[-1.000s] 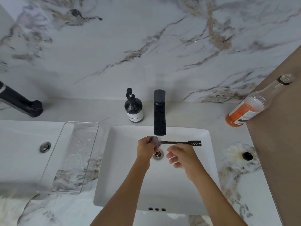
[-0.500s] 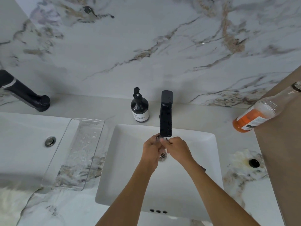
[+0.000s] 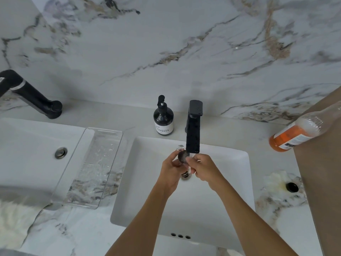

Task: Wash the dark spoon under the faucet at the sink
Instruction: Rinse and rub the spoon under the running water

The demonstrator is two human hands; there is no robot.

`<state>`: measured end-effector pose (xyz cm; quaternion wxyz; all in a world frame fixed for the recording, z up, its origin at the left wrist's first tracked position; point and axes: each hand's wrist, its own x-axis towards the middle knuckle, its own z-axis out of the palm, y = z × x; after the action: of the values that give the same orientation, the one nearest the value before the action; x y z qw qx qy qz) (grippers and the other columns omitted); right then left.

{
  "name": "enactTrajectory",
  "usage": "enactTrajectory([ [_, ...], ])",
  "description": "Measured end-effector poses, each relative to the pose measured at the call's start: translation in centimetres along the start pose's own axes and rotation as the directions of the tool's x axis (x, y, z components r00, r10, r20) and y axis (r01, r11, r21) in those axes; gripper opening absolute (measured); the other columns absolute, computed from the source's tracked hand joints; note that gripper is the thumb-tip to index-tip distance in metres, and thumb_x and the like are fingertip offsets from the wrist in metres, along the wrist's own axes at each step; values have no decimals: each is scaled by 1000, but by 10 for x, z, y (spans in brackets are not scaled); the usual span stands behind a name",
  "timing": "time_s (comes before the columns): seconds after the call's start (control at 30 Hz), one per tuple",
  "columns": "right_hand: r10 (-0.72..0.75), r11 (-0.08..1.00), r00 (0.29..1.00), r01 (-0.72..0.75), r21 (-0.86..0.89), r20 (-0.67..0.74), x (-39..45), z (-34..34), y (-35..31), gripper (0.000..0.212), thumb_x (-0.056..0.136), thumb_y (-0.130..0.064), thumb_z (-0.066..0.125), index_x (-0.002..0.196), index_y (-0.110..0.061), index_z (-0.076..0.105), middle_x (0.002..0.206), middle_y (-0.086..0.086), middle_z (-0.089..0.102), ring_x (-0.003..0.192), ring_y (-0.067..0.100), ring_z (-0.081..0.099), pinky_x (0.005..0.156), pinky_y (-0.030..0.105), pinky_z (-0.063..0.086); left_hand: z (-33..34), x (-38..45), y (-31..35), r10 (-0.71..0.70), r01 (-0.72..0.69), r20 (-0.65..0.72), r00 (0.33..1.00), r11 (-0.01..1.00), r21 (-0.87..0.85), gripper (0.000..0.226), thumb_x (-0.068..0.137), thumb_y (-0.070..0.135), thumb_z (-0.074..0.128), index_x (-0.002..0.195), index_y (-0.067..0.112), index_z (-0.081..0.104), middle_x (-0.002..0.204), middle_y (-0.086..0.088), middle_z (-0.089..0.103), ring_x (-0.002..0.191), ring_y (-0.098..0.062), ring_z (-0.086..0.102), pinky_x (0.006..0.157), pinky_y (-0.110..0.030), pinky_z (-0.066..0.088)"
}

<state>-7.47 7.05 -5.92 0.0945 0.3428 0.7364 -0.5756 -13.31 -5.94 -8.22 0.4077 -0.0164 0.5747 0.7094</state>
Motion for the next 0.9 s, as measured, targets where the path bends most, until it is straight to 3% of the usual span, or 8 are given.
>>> enactTrajectory([
  [0.1,-73,997,994,71,-27,-83,4,3,1,42,96,-35,60,64,-9,49,50,-1,52,43,9,42,43,17,31,-1,1,-1,25,-25,-11,1000,999,30,57,83,-19,61,129,15,65,104,-20,72,97,-35,67,99,-47,52],
  [0.3,-77,997,996,76,23,53,1,-5,-4,35,100,-10,51,65,-8,57,65,7,63,40,-1,46,43,10,34,-5,4,-1,40,-37,-76,996,998,42,54,85,-15,62,131,15,63,111,-19,74,102,-36,68,102,-49,52],
  [0.47,-94,995,994,93,-28,-54,4,-1,0,37,95,-29,62,66,-6,58,55,2,61,40,2,47,47,17,35,0,4,2,84,-77,-57,995,991,108,50,86,-10,68,130,12,64,111,-17,74,106,-38,69,99,-49,55],
  [0.53,-124,992,990,125,1,-61,5,-2,-1,37,95,-22,60,61,-8,56,53,3,58,40,3,46,50,19,36,1,5,3,83,-76,-60,995,991,107,53,83,-11,66,131,13,64,112,-18,74,107,-41,68,99,-49,55],
  [0.67,-126,992,991,125,19,52,2,-11,-6,30,98,-4,52,71,0,62,66,10,65,44,2,49,46,13,38,-4,9,3,69,-61,-107,992,995,73,55,80,-12,64,127,15,66,110,-18,74,104,-40,67,98,-51,54],
  [0.8,-143,990,990,143,-18,16,4,-10,-2,39,96,-22,61,71,9,62,56,4,61,42,7,48,43,15,34,-3,10,5,92,-83,-81,992,990,110,52,83,-15,65,126,13,67,110,-18,74,102,-36,69,101,-52,53],
  [0.9,-157,985,987,155,-71,-28,9,-8,0,47,96,-25,60,56,-1,56,47,-1,55,43,6,50,48,13,36,0,9,5,85,-76,-72,994,990,118,54,80,-10,66,129,13,65,113,-21,73,106,-44,68,101,-57,51],
])
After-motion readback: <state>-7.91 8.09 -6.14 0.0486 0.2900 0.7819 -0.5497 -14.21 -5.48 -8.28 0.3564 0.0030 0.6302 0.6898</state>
